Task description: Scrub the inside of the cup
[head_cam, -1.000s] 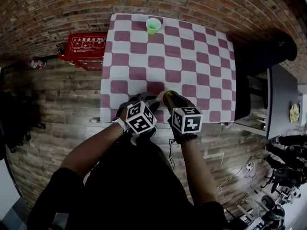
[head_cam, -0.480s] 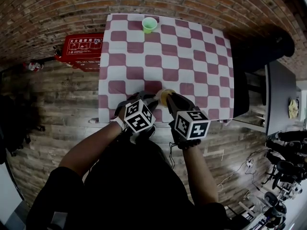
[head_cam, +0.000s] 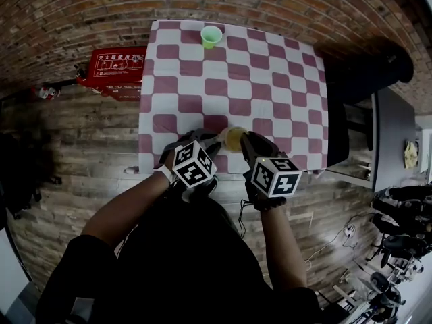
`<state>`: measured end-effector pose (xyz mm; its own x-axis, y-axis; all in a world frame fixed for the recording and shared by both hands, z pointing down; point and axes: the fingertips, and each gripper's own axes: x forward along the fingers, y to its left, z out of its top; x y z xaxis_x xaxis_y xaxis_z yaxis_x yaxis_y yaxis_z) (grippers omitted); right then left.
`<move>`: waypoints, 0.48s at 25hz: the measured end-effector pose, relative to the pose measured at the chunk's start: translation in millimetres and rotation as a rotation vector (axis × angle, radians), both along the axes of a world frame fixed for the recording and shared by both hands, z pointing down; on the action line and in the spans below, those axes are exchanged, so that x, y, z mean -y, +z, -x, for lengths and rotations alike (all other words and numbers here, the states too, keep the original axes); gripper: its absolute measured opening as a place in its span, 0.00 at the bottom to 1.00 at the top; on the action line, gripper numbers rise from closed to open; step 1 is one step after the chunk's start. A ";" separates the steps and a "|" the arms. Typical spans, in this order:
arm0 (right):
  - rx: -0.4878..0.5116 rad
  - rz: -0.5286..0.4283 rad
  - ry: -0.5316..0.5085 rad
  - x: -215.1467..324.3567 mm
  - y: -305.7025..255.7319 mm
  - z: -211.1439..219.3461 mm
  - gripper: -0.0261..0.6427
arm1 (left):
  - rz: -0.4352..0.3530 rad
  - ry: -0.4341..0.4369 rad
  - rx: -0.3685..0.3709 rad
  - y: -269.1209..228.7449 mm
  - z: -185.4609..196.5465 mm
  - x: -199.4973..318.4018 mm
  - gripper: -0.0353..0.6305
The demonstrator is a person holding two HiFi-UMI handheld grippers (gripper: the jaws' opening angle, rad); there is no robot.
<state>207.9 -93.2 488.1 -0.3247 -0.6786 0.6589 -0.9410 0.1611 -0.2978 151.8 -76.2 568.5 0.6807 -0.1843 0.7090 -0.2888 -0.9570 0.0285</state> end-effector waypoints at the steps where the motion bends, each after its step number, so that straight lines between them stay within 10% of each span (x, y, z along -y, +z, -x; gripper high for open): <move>1: -0.031 0.021 -0.019 -0.5 11.4 2.1 0.16 | 0.000 0.000 0.000 -0.3 -0.2 0.2 0.21; 12: -0.316 0.192 -0.244 -4.4 62.2 23.9 0.20 | 0.002 -0.004 -0.007 -1.8 -0.6 0.9 0.21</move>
<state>184.1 -88.8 550.4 -0.2229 -0.4628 0.8580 -0.9318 0.3598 -0.0480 152.4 -77.1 566.7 0.6849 -0.1856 0.7046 -0.2920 -0.9559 0.0321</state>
